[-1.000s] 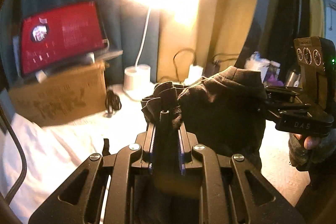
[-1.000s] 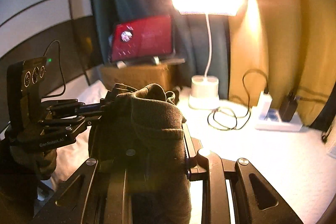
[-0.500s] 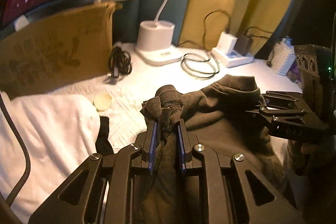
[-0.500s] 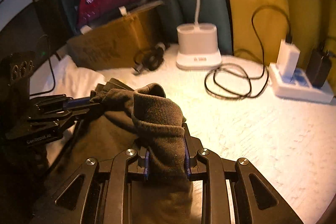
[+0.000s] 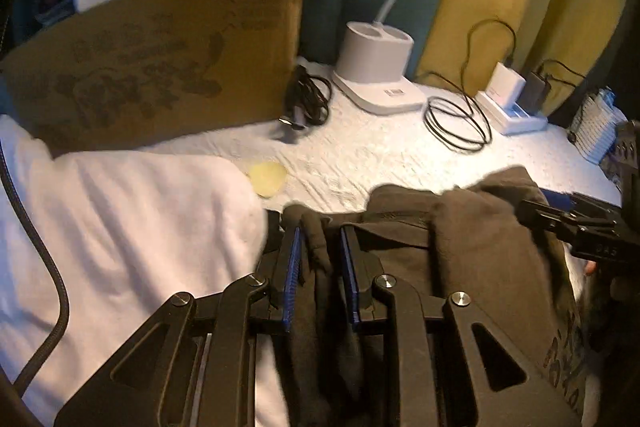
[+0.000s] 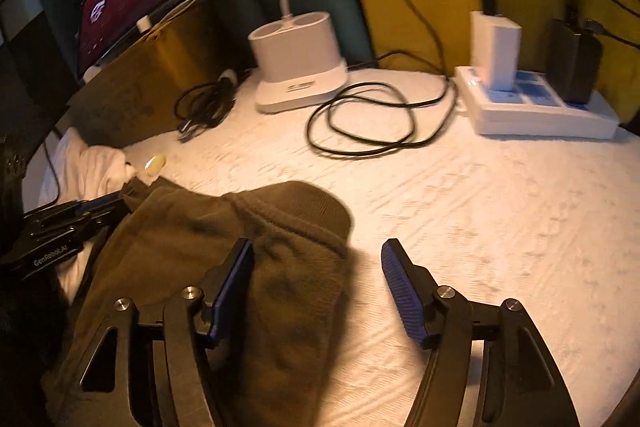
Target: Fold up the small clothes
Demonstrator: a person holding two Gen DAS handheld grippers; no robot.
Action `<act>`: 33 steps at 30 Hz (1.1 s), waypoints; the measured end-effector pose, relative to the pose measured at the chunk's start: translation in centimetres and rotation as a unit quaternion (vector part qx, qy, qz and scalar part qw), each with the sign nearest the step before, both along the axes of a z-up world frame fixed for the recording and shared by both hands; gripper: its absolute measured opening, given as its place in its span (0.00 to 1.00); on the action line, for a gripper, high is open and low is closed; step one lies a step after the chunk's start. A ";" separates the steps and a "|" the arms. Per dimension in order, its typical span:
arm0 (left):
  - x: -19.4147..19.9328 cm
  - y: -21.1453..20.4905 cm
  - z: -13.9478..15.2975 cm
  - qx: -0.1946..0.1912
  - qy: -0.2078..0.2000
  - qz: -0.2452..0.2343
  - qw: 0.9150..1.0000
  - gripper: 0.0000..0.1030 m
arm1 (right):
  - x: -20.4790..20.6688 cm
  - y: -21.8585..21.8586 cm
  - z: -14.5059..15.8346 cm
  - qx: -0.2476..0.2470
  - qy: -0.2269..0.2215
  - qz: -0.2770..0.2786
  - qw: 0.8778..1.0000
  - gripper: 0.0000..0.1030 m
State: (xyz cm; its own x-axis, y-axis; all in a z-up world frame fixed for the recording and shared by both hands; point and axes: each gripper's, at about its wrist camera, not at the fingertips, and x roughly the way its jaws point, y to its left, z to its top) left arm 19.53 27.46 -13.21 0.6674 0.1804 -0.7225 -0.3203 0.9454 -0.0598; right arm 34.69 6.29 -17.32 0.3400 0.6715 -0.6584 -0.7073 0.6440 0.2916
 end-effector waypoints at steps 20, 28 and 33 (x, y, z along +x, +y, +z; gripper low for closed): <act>-4.2 -5.5 4.1 0.012 -0.047 -0.045 0.998 0.36 | -4.3 -6.5 2.9 0.004 -0.033 -0.046 0.998 0.66; -6.1 -8.9 4.5 0.019 -0.052 -0.068 0.996 0.41 | -6.9 -9.9 3.7 0.016 -0.047 -0.058 0.997 0.66; -7.2 -10.7 4.4 0.017 -0.050 -0.077 0.996 0.41 | -8.4 -11.9 3.9 0.022 -0.052 -0.065 0.996 0.66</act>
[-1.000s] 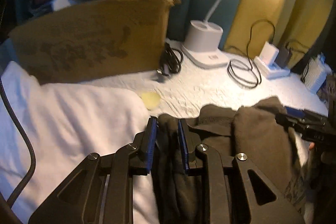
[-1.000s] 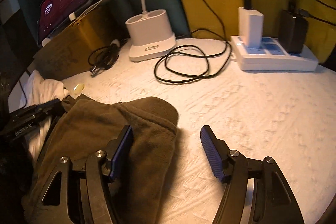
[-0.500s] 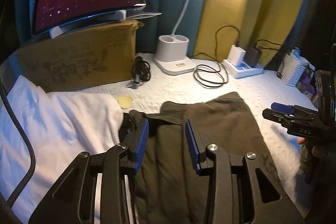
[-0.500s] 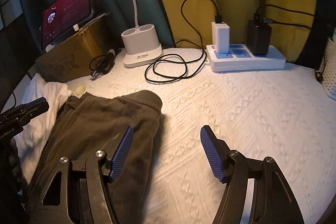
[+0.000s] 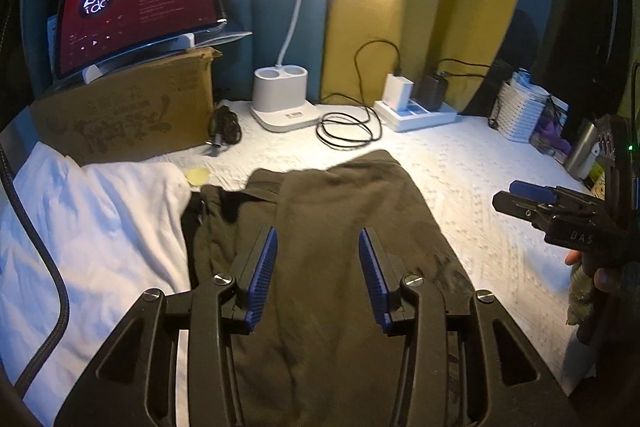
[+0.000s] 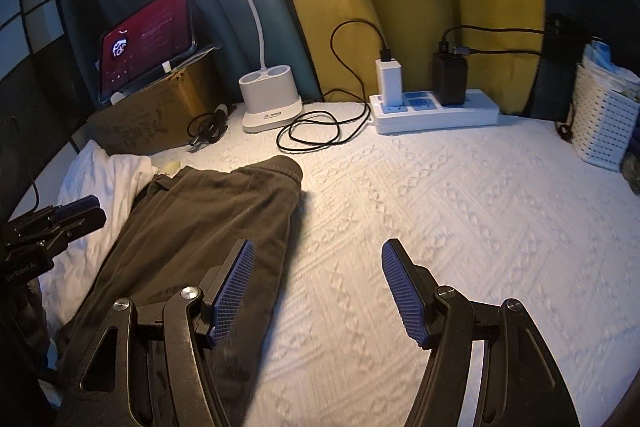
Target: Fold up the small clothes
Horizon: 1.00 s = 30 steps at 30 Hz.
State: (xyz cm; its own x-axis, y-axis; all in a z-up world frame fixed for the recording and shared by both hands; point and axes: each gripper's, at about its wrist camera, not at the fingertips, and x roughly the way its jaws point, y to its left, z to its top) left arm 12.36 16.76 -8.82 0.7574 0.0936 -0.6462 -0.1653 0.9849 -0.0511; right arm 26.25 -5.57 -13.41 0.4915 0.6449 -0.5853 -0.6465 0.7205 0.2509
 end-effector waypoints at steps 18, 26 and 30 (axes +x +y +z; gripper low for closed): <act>-2.8 -9.1 1.6 -0.003 -0.014 -0.058 0.998 0.55 | -6.7 -8.0 -1.1 0.015 -0.005 -0.022 1.000 0.66; -3.2 -13.8 1.9 0.005 -0.013 -0.091 0.996 0.58 | -8.7 -12.4 0.1 -0.016 -0.028 -0.035 0.999 0.69; -3.8 -15.7 2.8 0.002 -0.024 -0.099 0.995 0.75 | -9.8 -14.7 1.2 -0.019 -0.055 -0.053 0.997 0.80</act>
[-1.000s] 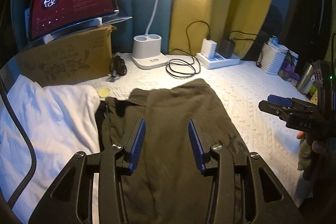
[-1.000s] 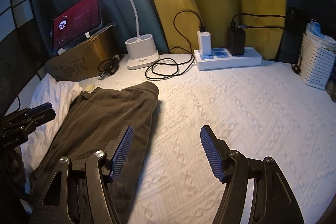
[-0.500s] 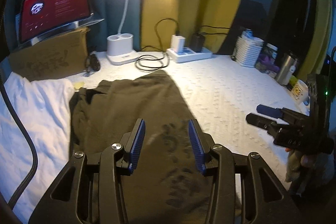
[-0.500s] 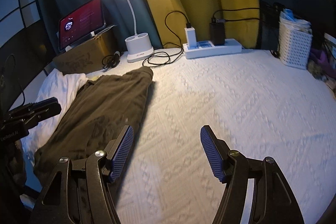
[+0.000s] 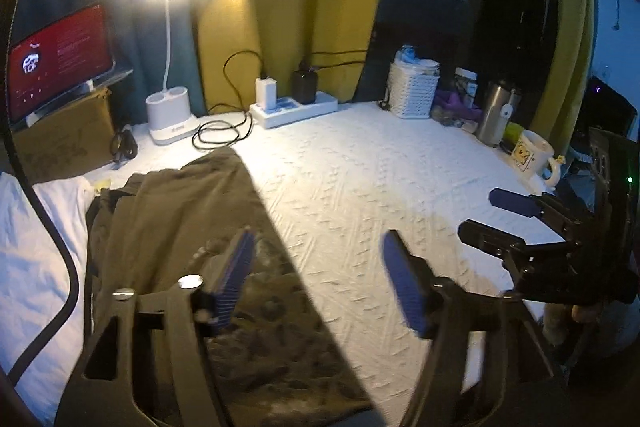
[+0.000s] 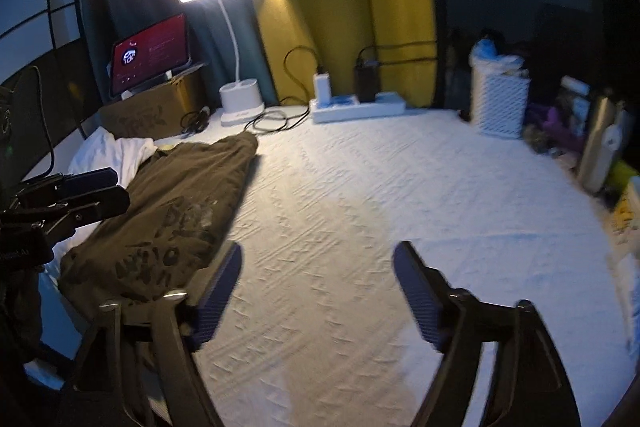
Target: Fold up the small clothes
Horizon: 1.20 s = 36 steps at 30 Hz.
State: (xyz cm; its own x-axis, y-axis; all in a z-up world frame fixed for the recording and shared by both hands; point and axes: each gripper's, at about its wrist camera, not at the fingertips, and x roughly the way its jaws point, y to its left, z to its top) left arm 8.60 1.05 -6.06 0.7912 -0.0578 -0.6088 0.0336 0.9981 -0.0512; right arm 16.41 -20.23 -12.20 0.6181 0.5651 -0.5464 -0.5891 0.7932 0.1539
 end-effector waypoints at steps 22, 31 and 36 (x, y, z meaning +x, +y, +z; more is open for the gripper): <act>-6.3 -3.7 7.7 0.053 -0.144 0.020 0.988 0.87 | -6.8 -9.5 9.6 0.080 -0.113 -0.081 0.987 0.83; -8.9 -3.0 9.8 0.046 -0.201 0.035 0.978 0.98 | -9.6 -9.7 11.9 0.072 -0.145 -0.091 0.983 0.92; -9.7 -2.7 10.2 0.053 -0.216 0.053 0.973 0.98 | -10.5 -9.4 12.7 0.066 -0.158 -0.085 0.982 0.92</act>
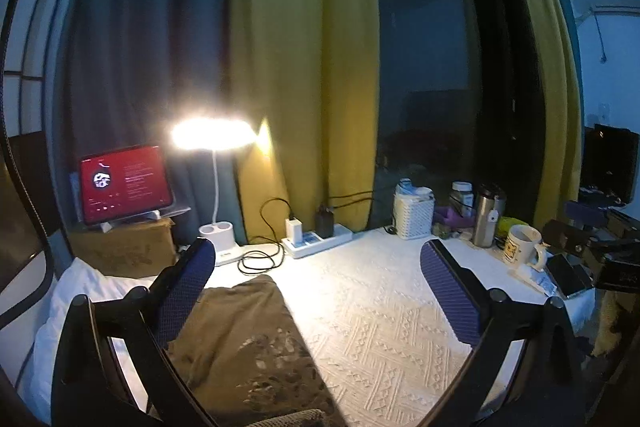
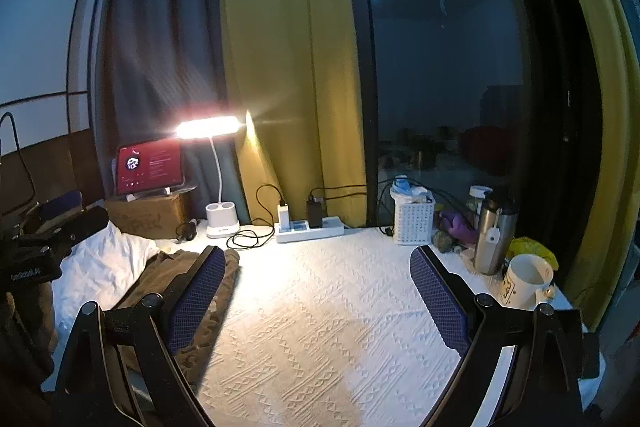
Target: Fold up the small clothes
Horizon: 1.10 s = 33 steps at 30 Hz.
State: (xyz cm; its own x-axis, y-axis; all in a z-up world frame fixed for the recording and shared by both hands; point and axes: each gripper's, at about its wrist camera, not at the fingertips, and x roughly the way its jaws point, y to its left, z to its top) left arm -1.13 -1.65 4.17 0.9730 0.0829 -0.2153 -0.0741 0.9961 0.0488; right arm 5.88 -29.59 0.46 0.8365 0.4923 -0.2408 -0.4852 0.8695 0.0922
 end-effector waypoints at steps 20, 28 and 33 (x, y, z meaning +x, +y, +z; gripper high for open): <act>-0.6 1.8 -1.2 -0.003 0.009 0.025 1.000 0.99 | 0.3 3.6 -0.8 -0.020 0.012 0.018 1.000 0.92; -0.8 2.1 -1.5 -0.006 0.009 0.025 1.000 0.99 | 0.3 4.2 -0.9 -0.024 0.012 0.019 0.999 0.92; -0.7 2.2 -1.5 -0.008 0.007 0.025 1.000 0.99 | 0.3 4.1 -1.0 -0.025 0.013 0.017 0.999 0.92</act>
State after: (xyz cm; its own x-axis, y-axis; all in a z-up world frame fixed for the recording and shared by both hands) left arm -1.79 0.52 2.65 0.9644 0.1279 -0.2315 -0.1234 0.9918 0.0341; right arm 6.21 -25.44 -0.49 0.8125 0.5074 -0.2870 -0.5130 0.8562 0.0615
